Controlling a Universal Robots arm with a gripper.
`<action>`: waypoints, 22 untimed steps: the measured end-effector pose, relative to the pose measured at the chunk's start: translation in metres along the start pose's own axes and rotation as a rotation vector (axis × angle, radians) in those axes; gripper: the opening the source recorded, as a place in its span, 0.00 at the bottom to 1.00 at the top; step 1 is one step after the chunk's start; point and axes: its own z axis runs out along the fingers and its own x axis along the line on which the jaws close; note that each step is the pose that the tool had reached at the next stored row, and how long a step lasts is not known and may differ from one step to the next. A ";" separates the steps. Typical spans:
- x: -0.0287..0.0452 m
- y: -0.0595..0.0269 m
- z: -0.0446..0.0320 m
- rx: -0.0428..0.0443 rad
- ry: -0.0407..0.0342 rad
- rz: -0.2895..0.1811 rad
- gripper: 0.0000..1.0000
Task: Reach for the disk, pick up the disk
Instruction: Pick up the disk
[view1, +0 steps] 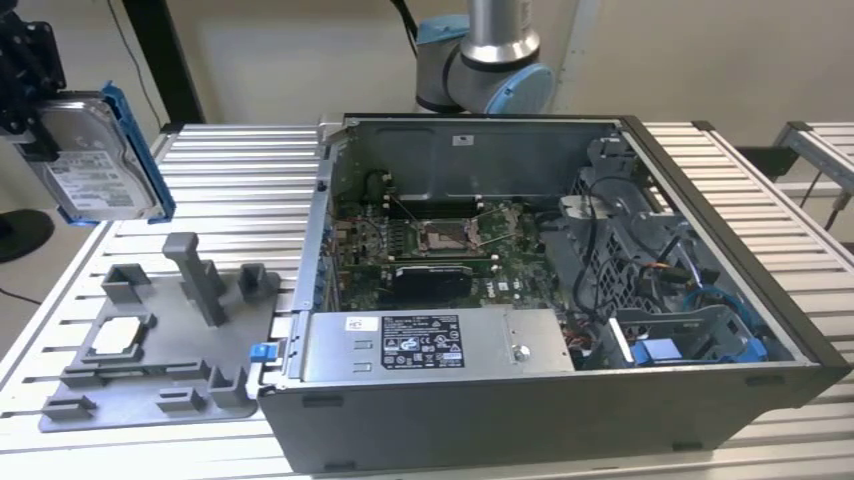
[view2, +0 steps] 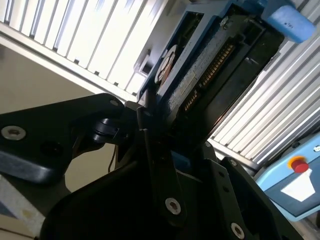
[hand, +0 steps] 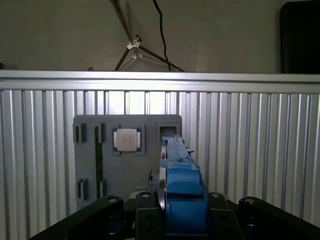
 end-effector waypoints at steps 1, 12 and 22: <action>0.0000 0.0000 -0.0016 -0.0001 0.0001 0.000 0.00; -0.0005 0.0001 -0.0193 -0.0001 0.0001 0.000 0.00; -0.0008 0.0002 -0.0328 -0.0001 0.0001 0.000 0.00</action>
